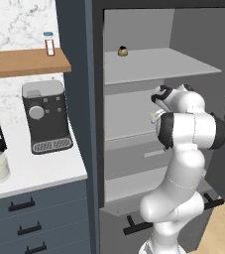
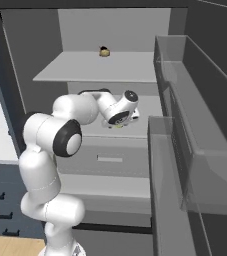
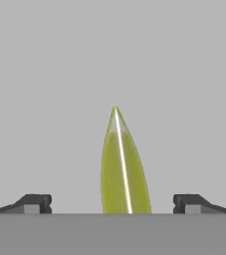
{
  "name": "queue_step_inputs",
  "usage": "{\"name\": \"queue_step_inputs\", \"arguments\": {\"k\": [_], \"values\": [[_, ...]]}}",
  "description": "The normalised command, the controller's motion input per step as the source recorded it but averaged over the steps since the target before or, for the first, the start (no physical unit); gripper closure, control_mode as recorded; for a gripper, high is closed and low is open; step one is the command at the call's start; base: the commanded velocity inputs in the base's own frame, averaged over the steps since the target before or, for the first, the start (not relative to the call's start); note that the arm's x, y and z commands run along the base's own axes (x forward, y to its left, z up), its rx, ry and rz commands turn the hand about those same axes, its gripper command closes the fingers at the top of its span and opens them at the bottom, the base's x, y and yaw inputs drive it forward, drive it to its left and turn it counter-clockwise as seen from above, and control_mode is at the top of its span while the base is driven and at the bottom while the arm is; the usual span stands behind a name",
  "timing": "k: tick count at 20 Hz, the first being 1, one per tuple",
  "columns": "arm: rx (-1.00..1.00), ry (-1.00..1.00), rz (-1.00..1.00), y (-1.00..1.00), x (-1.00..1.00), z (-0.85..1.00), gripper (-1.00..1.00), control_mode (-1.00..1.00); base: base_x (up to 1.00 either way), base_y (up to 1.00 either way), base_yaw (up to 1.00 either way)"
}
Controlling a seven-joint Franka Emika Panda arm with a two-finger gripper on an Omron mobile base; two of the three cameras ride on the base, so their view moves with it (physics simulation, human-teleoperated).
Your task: Grab a lemon wedge from the fridge and one ice cube from the ice bowl, and put them in the glass of lemonade.
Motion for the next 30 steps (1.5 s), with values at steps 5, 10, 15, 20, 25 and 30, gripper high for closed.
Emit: {"name": "queue_step_inputs", "arguments": {"k": [5,10,15,20,25,30], "values": [[0.0,0.0,0.0,0.1,-0.02,0.0,1.0,-1.0,0.0,0.0,0.0],[0.0,0.0,0.0,0.0,-0.07,0.0,1.0,-1.0,0.0,0.0,0.0],[0.0,0.0,0.0,0.0,-0.43,0.0,1.0,-1.0,0.0,0.0,0.0],[0.01,-0.06,-0.01,0.0,-0.99,0.13,1.0,-1.0,0.0,0.0,0.0],[0.0,-0.04,-0.07,0.04,-1.0,0.73,1.0,-1.0,0.0,0.0,0.0],[-0.02,0.0,-0.1,0.05,-1.0,1.0,1.0,-1.0,0.0,0.0,0.0]]}}
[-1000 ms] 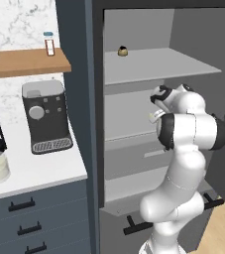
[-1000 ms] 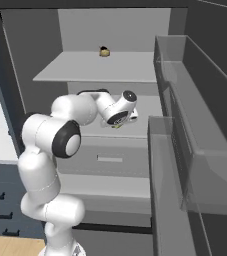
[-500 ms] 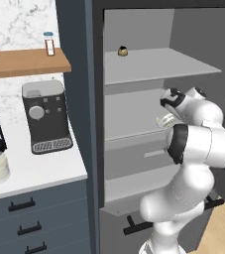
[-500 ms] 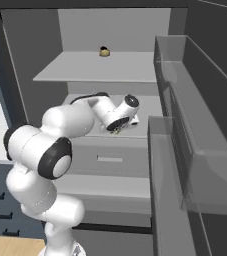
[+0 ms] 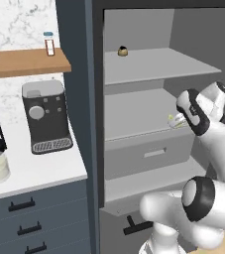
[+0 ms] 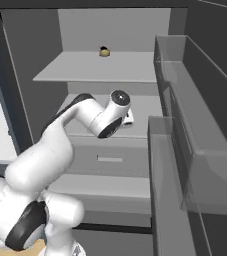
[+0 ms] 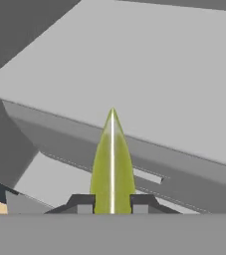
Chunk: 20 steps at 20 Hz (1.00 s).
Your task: Grab a lemon wedge from the fridge and one ice cube from the ice bowl, and put them in the glass of lemonade.
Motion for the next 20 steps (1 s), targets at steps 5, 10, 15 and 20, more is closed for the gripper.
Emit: {"name": "queue_step_inputs", "arguments": {"k": [5,10,15,20], "values": [[-0.08,0.02,-0.06,0.33,-0.97,1.0,1.0,-1.0,0.0,0.0,0.0],[-0.1,0.13,-0.07,0.4,-0.94,0.88,1.0,-1.0,0.0,0.0,0.0],[-0.11,0.18,-0.08,0.43,-1.0,0.29,1.0,-1.0,0.0,0.0,0.0],[-0.02,0.04,-0.01,0.25,-1.0,0.0,1.0,-1.0,0.0,0.0,0.0]]}}
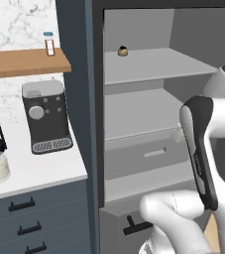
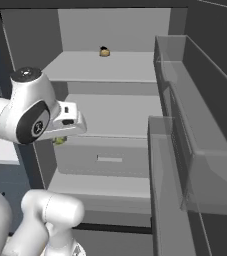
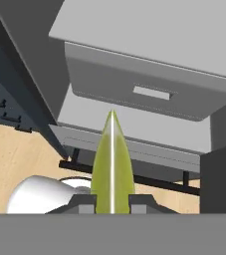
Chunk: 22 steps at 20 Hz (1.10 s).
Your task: Grab a lemon wedge from the fridge and one ice cube from the ice bowl, and put them in the glass of lemonade.
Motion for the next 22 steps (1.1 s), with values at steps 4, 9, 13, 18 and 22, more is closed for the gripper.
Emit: {"name": "queue_step_inputs", "arguments": {"k": [4,9,13,18,22], "values": [[0.0,0.0,0.0,0.02,-0.53,0.0,1.0,-1.0,0.0,0.0,0.0],[0.0,0.01,0.0,0.01,-0.48,0.0,1.0,-1.0,0.0,0.0,0.0],[0.0,0.0,0.0,0.2,-0.57,0.0,1.0,-1.0,0.0,0.0,0.0],[0.0,0.0,0.0,0.0,0.0,0.0,1.0,1.0,-0.45,0.88,-0.03],[0.0,0.0,0.0,0.0,0.0,0.0,1.0,1.0,-0.32,1.0,-0.07]]}}
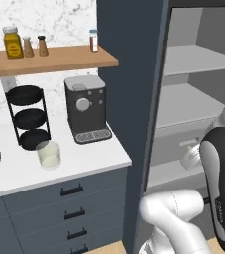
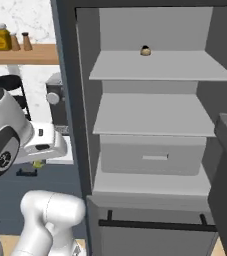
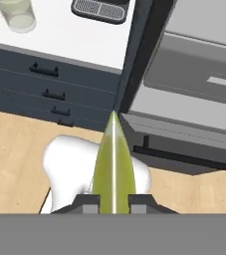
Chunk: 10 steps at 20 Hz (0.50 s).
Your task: Grab a lemon wedge from the fridge and one ice cube from the ice bowl, and put them in the glass of lemonade.
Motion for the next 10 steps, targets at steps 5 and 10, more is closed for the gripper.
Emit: {"name": "queue_step_inputs", "arguments": {"k": [5,10], "values": [[0.0,0.0,0.0,0.0,0.0,0.0,1.0,1.0,-0.02,1.0,-0.1],[0.0,0.0,0.0,0.0,0.0,0.0,1.0,1.0,0.2,1.0,-0.05]]}}
